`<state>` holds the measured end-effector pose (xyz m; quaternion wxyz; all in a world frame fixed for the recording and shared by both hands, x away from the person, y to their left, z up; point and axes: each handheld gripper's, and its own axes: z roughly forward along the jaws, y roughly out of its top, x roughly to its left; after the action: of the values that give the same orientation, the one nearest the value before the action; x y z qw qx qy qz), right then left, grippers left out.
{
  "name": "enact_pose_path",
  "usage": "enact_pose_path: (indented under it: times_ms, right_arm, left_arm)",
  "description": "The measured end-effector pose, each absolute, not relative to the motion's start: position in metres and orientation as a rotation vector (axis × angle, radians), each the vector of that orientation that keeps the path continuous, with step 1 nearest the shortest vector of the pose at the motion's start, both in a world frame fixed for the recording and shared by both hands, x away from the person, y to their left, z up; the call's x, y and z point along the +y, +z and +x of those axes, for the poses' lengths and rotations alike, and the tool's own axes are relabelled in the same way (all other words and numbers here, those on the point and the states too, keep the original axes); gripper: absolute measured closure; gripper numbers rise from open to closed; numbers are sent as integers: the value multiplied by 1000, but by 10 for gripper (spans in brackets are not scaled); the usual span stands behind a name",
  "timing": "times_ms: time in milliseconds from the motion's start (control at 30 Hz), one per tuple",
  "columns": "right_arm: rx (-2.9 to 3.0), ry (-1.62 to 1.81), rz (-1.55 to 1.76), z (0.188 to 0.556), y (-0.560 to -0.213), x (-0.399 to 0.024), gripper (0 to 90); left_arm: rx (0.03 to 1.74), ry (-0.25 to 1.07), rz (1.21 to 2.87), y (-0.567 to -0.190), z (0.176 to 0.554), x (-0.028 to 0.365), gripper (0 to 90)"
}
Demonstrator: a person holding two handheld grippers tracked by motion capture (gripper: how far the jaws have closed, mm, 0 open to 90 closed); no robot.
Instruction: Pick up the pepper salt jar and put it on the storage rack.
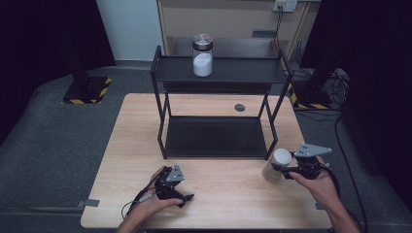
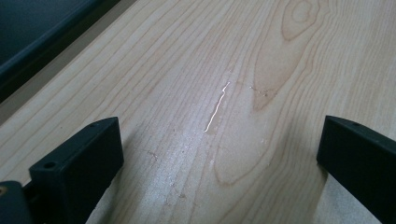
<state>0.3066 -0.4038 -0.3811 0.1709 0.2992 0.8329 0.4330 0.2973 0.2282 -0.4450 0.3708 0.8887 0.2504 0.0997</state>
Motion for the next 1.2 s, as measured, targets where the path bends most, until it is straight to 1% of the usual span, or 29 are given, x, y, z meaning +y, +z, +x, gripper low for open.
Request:
enact_pose_path:
  times_ms: [267, 667, 833, 1200]
  right_arm:
    - [2394, 1268, 835, 306, -380, -406, 350]
    - [2489, 1383, 718, 318, -364, -407, 351]
    - [2518, 1403, 662, 324, -351, -401, 350]
    - [2580, 1414, 553, 342, -304, -382, 350]
  left_arm:
    - [642, 256, 2280, -445, 297, 228, 0]
    - [642, 256, 2279, -445, 297, 228, 0]
    - [642, 256, 2280, -445, 297, 228, 0]
    - [642, 256, 2280, -445, 297, 228, 0]
